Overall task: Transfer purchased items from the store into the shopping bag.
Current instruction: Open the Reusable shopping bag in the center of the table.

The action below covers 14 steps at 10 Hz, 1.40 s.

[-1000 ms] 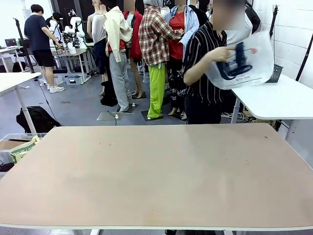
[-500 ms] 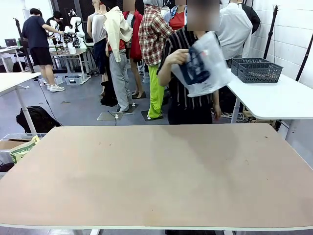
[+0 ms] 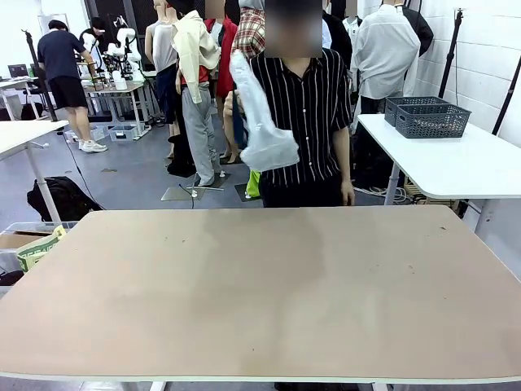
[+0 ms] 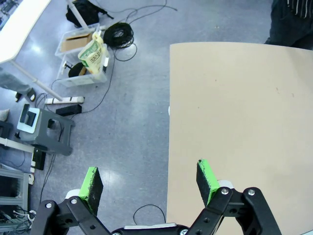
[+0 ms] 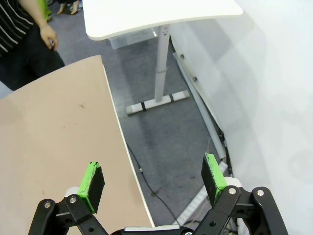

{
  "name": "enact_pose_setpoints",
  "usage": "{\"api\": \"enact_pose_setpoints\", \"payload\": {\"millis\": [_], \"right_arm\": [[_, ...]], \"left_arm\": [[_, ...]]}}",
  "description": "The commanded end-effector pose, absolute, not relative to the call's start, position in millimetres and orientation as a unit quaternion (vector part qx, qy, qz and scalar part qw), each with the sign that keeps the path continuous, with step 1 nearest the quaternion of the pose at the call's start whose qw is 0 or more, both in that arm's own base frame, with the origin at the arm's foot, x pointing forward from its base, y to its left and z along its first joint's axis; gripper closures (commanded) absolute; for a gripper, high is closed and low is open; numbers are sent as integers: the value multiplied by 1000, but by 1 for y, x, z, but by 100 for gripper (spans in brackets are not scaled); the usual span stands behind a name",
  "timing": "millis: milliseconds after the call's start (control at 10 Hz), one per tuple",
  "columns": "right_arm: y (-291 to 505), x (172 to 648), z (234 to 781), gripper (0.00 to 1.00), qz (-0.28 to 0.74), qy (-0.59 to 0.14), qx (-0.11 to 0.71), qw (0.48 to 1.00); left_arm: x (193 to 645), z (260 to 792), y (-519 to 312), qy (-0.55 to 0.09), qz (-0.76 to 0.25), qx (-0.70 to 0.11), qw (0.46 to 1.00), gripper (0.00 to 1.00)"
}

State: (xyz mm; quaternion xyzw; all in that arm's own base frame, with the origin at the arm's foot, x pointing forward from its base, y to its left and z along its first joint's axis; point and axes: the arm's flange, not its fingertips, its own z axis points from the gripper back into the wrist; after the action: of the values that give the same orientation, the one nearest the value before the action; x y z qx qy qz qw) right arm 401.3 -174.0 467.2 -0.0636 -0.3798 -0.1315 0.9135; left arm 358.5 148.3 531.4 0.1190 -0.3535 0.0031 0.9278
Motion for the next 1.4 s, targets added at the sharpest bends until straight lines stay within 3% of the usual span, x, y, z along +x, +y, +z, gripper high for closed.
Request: {"api": "enact_pose_setpoints", "payload": {"millis": [0,1300], "right_arm": [[-174,401,465,0,-125,-376,-67,916],[-174,401,465,0,-125,-376,-67,916]], "left_arm": [[357,531,151,-350,-3,128,928,0],[357,531,151,-350,-3,128,928,0]]}}
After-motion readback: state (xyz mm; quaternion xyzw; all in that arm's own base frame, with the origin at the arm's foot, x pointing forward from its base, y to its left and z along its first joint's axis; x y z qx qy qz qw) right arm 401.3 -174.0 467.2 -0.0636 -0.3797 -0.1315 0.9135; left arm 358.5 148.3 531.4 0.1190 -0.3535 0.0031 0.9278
